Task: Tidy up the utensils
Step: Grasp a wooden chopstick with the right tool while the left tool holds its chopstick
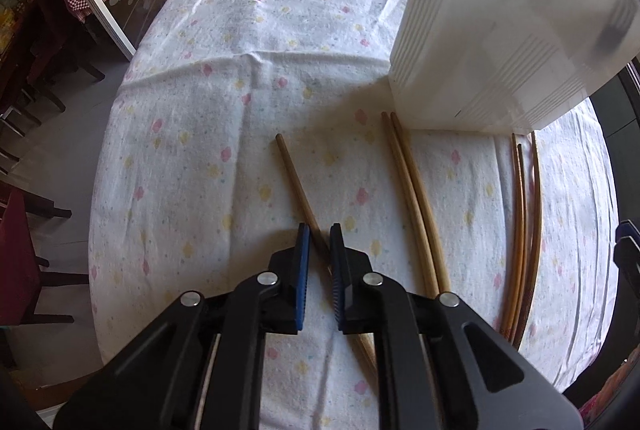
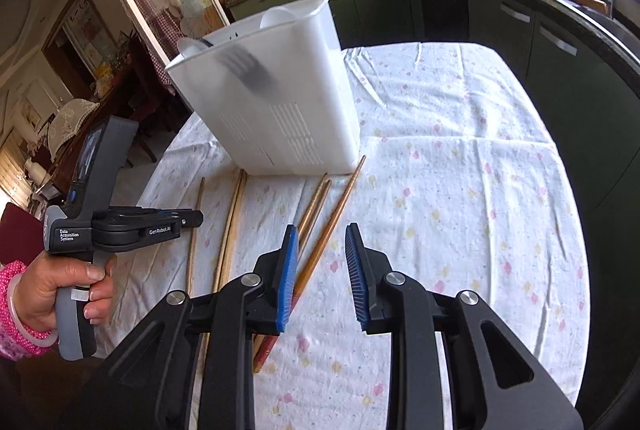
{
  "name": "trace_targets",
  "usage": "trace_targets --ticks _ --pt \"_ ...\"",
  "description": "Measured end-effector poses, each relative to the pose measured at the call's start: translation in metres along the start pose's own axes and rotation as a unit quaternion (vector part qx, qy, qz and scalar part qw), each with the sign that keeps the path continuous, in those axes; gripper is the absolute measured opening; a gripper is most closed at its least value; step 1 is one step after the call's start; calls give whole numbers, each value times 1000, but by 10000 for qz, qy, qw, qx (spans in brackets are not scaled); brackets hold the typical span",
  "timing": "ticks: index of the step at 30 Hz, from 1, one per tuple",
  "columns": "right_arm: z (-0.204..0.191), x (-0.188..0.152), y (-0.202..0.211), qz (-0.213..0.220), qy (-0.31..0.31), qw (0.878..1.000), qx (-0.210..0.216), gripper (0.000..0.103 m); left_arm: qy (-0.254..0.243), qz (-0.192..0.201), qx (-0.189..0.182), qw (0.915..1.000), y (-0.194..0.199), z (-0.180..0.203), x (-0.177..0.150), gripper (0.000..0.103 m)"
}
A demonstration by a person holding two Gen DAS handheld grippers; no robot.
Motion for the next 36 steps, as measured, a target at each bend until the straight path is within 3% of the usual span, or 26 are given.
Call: trace_targets --ticks 7,14,21,33,36 --pt "-15 -1 -55 -784 -155 9968 98 21 -158 133 -219 9995 0 11 -2 10" --pt "-13 -1 -79 -1121 -118 9932 -291 19 -481 200 -347 9980 -2 28 -2 10" --pt "-15 2 -83 -1133 47 9912 -679 19 -615 218 -411 9970 -1 29 -3 10" --pt "-27 3 -90 -1259 63 9891 -759 14 -720 252 -461 9960 -1 30 -4 10" --pt "-39 3 -99 -1283 287 9867 -954 14 -734 250 -470 9959 -1 30 -3 10"
Point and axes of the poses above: each gripper's, at about its wrist camera, not at the fingertips, and y roughly against the way its jaws point, z to its right, x to its top, the point moved 8 cm from there along -y, roughly the way its jaws point, and after that the axes turned 6 degrees about -x, right-handed, at the moved point
